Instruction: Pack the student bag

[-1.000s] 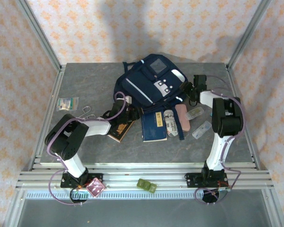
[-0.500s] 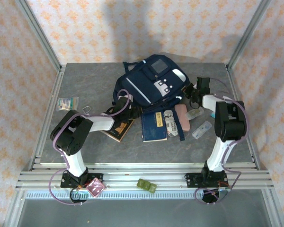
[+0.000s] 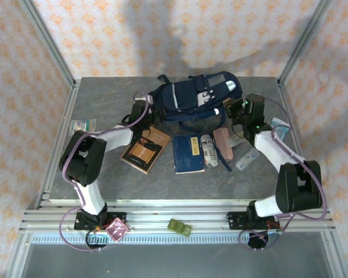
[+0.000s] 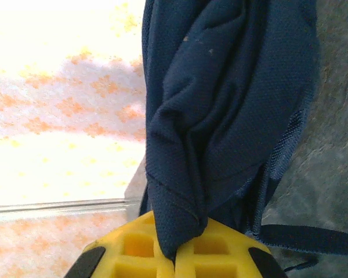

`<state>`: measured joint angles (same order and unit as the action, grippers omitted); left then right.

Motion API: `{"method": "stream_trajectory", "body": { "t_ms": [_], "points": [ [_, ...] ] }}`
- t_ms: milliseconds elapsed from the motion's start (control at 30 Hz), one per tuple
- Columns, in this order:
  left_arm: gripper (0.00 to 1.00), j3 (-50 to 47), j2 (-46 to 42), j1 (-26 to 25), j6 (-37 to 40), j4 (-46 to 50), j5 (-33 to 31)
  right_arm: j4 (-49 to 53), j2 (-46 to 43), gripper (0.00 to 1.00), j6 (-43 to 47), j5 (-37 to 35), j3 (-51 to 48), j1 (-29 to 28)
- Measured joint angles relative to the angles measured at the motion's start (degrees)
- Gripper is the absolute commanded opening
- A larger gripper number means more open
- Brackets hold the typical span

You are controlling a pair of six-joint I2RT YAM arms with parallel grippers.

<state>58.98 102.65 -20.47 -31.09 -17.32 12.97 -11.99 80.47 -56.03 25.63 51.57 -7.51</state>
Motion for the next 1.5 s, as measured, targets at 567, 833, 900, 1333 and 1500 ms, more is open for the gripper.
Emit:
{"method": "stream_trajectory", "body": {
  "t_ms": [567, 833, 900, 1333, 1500],
  "points": [
    [0.63, -23.9, -9.4, -17.3, -4.9, -31.5, 3.8, 3.3, -6.8, 0.00, -12.0, -11.9, -1.7, -5.4],
    [0.59, -21.5, -0.3, -19.6, -5.1, -44.4, 2.8, 3.4, -6.8, 0.00, -13.2, -13.7, -1.7, -7.2],
    [0.58, -19.6, 1.4, -19.6, -5.1, -45.1, 2.7, 3.4, -6.8, 0.00, -13.4, -13.9, -1.7, -7.4],
    [0.28, -11.2, 7.4, -17.7, -5.3, -45.9, 3.6, 3.4, -6.8, 0.00, -14.2, -14.1, -1.7, -8.4],
    [0.00, -10.8, 7.6, -16.6, -5.2, -44.9, 4.9, 3.4, -6.8, 0.00, -14.3, -14.3, -1.3, -8.7]
  ]
}}
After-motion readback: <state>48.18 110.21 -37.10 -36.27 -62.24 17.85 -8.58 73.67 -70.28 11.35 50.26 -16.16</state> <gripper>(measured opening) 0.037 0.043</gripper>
